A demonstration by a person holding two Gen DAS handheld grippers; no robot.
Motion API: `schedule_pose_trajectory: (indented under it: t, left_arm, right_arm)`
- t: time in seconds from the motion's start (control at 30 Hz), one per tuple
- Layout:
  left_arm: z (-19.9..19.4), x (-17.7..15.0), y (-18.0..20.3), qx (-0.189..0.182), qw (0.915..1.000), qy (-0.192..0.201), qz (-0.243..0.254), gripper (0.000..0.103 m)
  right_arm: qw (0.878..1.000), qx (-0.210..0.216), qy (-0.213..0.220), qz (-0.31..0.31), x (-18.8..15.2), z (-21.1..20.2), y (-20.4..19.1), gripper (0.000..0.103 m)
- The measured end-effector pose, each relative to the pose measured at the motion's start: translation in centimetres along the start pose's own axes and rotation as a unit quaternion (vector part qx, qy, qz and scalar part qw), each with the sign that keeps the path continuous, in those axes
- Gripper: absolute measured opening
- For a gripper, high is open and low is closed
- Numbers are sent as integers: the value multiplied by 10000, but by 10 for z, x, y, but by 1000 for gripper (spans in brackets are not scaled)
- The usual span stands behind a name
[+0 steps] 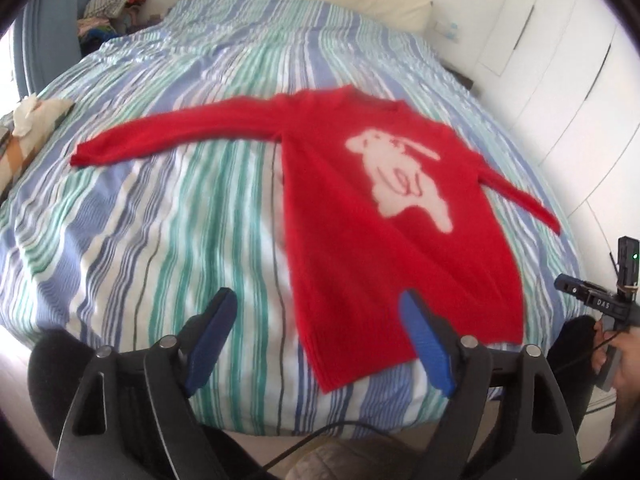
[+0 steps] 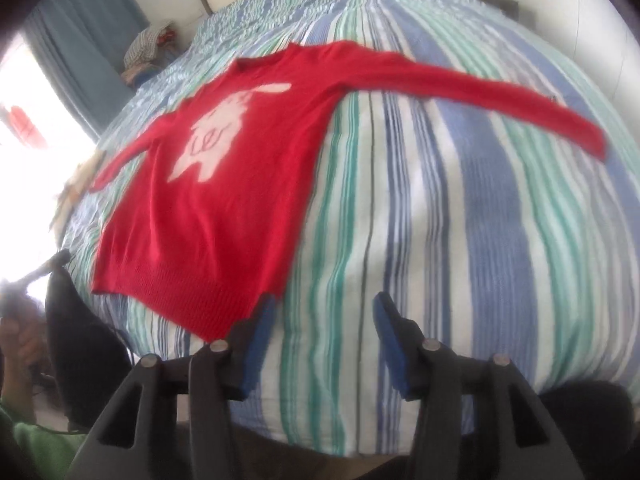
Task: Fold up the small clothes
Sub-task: 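Open both grippers and release the flattened sweater, then grasp a sleeve with the right gripper and fold it across the body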
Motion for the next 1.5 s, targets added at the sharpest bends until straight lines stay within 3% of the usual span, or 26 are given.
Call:
schedule_pose_trajectory:
  t: [0.1,0.2,0.3,0.4,0.47,0.57,0.7,0.8,0.87,0.97,1.03,1.13,1.17,1.23,1.33,1.37,1.4,1.43,1.47,1.5]
  left_arm:
    - [14,24,16,-215,9988,427,46,92]
    - [53,34,35,-125,9986,471,201,92]
    - [101,23,49,156,9989,12,447,92]
    - [142,-9,58,657,9901,-706,1019,92]
    - [136,-23,61,814,9862,-601,1309,92]
    - [113,-17,64,766,9861,-449,1408,92]
    - [81,22,55,583,9922,144,1088,96]
    - [74,57,36,495,9950,548,670,98]
    - [79,72,24,599,9949,695,421,98]
    - [98,73,4,656,9954,700,32,98]
    - [112,61,-6,634,9961,583,-191,98]
    - [130,41,-13,559,9969,422,-357,98]
    - [135,38,-14,565,9971,343,-378,98]
    - [143,37,-14,532,9976,197,-391,98]
    - [147,36,-10,571,9977,197,-292,98]
    - [149,35,-10,596,9977,162,-269,98]
    - [150,34,-10,624,9977,119,-251,98]
    - [150,32,-10,664,9975,91,-239,98]
    - [149,31,-11,697,9973,92,-228,98]
    - [147,29,-12,711,9971,111,-228,98]
  right_arm:
    - [9989,65,397,-224,32,-8,-11,51]
    - [9965,524,573,-321,54,11,-36,53]
    - [9930,1022,467,-370,58,49,-61,53]
    - [9958,844,133,-323,42,92,-63,53]
    - [9964,832,-76,-144,26,108,-52,53]
    - [9948,992,222,-49,14,90,-40,53]
    - [9940,861,634,235,21,65,-15,59]
    - [9904,738,1025,568,46,46,17,59]
    - [9817,780,1379,1055,70,30,53,59]
    - [9585,885,1816,2011,105,8,114,60]
    - [9430,1054,1533,2759,125,15,156,59]
    - [8836,1300,1317,4302,116,31,210,59]
    - [8734,1284,1275,4522,112,38,219,59]
    - [8694,1067,1304,4645,109,50,231,56]
    - [8502,1149,1678,4856,109,63,243,44]
    - [8501,1100,1802,4825,114,65,244,38]
    - [8550,982,1853,4744,118,67,244,33]
    - [8647,742,1805,4629,122,69,242,7]
    - [8741,343,1688,4542,124,67,238,3]
    - [8757,138,1607,4552,121,63,232,3]
Point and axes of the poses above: each gripper's, at about its wrist camera, not at the fingertips, and z roughly the way its jaws point, y to its right, x to its top, the point moved 1 cm from there along z, roughly the way its jaws point, and after that the axes turned 7 degrees about z, right-handed, at the moved point
